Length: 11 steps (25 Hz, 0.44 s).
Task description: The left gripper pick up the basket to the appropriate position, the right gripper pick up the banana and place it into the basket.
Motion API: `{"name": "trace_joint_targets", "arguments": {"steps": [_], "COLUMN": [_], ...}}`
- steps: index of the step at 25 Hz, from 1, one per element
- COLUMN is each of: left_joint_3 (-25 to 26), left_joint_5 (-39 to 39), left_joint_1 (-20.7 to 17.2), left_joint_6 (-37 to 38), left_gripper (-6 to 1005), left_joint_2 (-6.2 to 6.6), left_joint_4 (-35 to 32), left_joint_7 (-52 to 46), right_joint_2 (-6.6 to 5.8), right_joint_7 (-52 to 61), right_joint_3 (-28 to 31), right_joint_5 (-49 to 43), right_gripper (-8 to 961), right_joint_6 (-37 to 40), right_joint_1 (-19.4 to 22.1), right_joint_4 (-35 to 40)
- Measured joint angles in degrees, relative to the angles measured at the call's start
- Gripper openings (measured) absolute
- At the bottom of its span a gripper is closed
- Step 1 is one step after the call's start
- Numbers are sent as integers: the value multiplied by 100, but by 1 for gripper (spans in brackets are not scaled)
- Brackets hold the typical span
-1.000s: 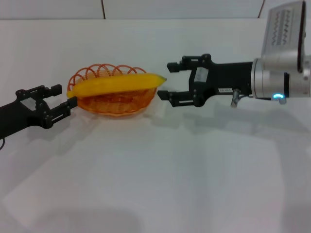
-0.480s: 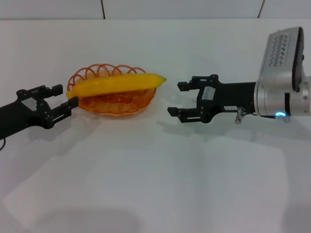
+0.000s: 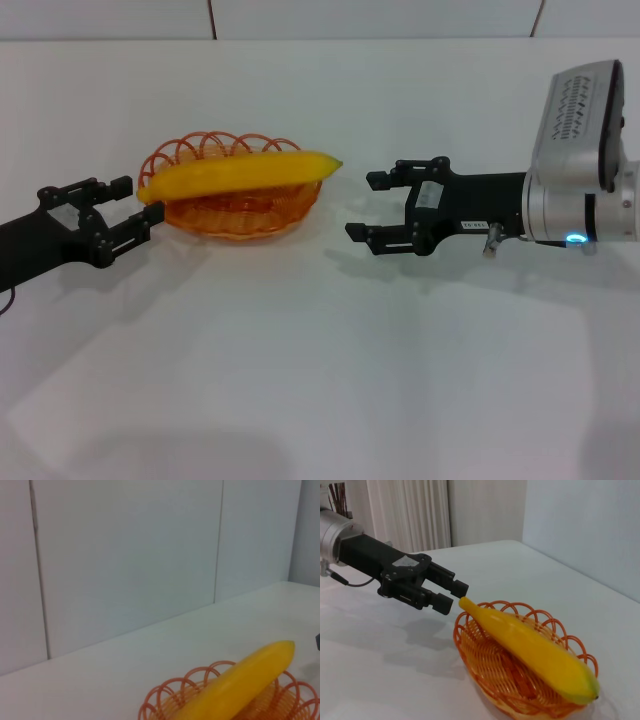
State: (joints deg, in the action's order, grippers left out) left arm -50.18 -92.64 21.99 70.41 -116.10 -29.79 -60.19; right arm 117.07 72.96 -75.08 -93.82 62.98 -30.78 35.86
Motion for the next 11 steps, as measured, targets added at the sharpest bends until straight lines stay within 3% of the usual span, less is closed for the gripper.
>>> {"name": "trace_joint_targets", "arguments": {"steps": [11], "left_joint_3": [-3], "left_joint_5": [-1], "left_joint_1": [-10], "left_joint_6": [-1], "left_gripper": [556], "left_joint_2": [0], "left_joint_4": [0], "left_joint_7": [-2], "right_joint_2": [0], "right_joint_7": [-2], "right_joint_3": [2], "right_joint_5": [4], "right_gripper": [762], "right_joint_6": [13], "right_joint_1": [5], "right_joint_4": [0]}}
